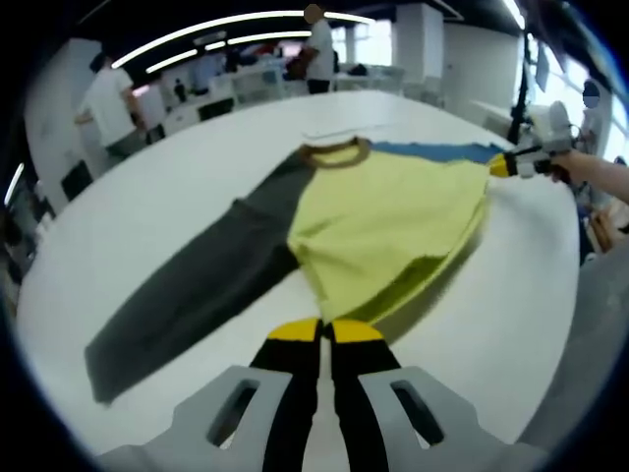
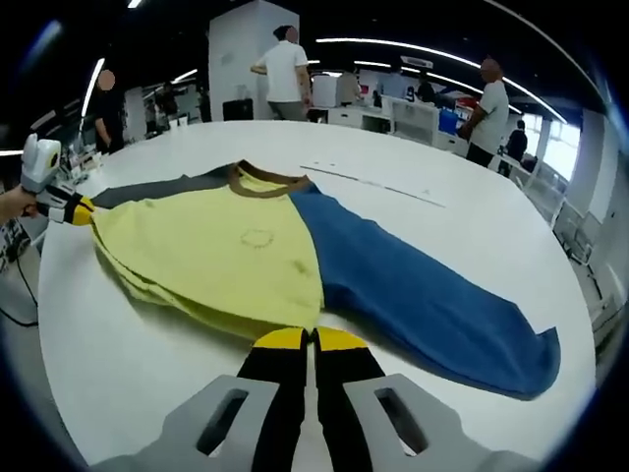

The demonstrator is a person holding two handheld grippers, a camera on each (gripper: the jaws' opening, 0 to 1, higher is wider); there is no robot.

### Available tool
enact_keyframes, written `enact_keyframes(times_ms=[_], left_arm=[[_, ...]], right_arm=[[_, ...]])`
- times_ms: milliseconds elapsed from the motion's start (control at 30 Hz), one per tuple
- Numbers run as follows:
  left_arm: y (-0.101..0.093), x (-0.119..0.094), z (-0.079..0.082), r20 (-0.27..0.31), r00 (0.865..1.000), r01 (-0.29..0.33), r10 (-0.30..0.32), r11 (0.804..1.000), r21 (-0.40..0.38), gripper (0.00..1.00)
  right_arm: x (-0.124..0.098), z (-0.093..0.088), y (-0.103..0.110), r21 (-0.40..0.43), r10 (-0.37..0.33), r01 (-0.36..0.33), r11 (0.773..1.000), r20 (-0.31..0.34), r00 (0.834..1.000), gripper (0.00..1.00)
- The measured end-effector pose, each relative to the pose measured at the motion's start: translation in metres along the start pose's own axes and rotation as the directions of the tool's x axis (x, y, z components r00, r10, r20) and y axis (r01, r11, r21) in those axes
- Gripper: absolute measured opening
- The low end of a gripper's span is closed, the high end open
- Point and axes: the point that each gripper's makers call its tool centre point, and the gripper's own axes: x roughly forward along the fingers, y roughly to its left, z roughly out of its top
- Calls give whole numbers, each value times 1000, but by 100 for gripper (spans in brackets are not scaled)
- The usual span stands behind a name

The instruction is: Fold the garment on the visible template until the final outline fits inside the template.

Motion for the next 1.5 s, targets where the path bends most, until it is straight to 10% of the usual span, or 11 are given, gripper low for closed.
enact_keyframes(times_ms=[1500], left_arm=[[-17,-43,-13,-28,1000,14,-12,999,53,0]], right_arm=[[-56,-13,25,-106,82,-84,991,-25,996,2]])
